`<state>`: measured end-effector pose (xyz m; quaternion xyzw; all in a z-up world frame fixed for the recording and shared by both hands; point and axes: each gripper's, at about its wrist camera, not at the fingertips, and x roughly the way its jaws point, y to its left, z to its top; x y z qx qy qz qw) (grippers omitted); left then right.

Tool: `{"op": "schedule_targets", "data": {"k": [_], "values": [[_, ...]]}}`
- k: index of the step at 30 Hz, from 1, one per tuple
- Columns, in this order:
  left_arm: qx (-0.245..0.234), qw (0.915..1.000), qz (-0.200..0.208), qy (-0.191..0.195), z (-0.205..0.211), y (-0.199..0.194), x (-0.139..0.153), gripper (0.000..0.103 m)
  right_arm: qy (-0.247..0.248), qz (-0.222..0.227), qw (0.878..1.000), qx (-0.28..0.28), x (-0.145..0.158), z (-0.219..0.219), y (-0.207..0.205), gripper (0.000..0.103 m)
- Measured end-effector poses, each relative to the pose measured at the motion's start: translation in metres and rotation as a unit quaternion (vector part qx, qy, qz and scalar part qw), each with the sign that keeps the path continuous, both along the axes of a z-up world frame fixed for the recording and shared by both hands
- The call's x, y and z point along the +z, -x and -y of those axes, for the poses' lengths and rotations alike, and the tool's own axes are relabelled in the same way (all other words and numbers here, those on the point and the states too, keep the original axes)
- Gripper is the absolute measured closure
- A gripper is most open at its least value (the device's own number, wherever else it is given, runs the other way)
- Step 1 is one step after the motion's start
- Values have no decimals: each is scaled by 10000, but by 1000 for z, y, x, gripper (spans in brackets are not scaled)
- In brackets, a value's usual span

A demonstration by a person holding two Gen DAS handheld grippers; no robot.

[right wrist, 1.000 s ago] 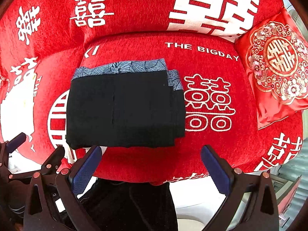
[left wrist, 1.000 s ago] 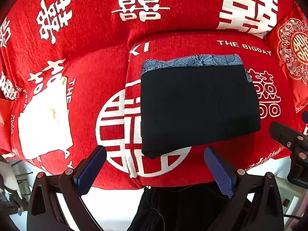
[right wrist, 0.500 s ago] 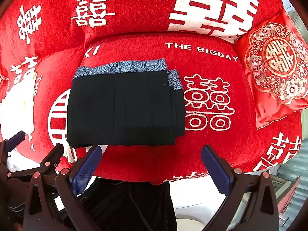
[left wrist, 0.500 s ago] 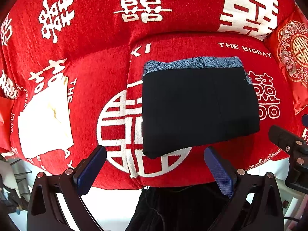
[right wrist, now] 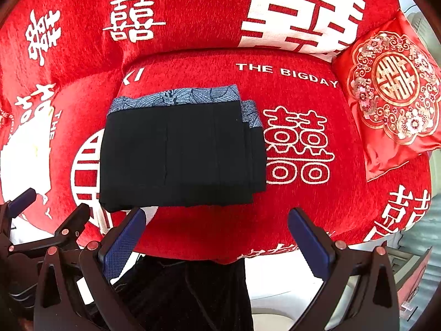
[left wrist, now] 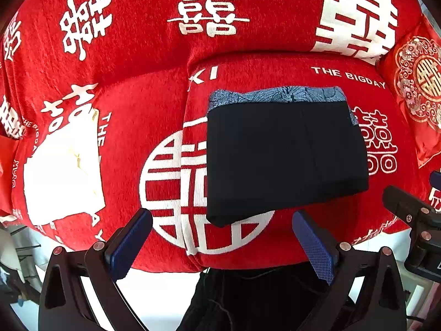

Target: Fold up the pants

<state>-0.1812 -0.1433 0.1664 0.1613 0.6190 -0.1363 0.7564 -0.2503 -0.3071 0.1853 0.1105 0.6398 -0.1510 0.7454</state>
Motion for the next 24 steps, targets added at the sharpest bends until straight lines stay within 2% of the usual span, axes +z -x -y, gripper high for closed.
{"op": "schedule_targets", "data": {"k": [12,24], "values": [[123,9999,-39,-10,1,-4,-3,1,8,46,9999,98,-2,5,-7,0],[335,9992,-165,-137,12,-3,-3,1,-221,-126,9992,314,-12,27,-9,0]]}}
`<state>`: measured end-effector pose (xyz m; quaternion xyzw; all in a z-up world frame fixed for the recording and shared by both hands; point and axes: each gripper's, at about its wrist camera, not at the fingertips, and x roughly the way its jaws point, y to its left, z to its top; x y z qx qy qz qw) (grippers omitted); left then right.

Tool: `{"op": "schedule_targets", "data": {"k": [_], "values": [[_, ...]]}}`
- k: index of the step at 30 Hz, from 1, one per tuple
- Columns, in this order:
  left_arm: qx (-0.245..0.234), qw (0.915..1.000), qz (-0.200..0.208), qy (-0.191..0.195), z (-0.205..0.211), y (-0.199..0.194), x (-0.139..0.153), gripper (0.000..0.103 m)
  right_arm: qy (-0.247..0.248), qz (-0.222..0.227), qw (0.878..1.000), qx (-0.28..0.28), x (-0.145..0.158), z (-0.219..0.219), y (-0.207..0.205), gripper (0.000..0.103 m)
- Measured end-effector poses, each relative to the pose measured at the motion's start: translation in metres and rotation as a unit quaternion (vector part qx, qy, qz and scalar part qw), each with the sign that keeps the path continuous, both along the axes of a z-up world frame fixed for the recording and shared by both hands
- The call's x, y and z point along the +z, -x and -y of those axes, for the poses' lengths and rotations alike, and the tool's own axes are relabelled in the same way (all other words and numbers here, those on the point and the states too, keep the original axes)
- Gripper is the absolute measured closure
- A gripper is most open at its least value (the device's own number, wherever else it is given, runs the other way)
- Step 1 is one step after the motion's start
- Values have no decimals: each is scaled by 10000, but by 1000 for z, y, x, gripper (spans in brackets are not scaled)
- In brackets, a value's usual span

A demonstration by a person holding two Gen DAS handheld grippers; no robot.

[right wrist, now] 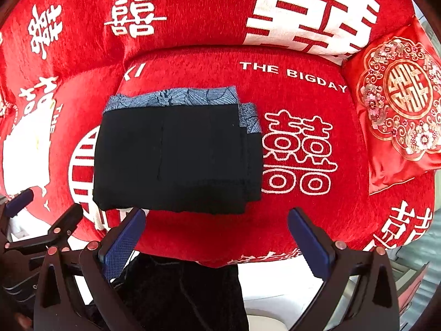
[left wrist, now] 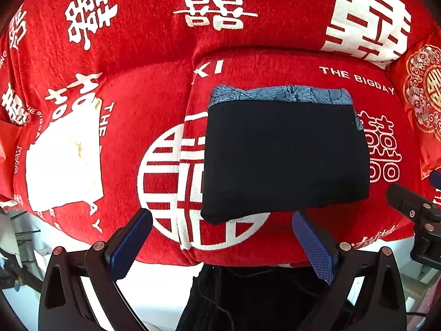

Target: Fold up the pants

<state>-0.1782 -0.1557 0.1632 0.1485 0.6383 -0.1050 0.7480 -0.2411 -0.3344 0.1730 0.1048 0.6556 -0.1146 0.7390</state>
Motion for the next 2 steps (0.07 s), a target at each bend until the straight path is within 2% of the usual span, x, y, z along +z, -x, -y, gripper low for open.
{"op": "schedule_targets", "data": {"k": [2], "values": [[28,10000,-32,43,1,1,2,1,-18,-13,10000,37,-1,1,2,0]]}}
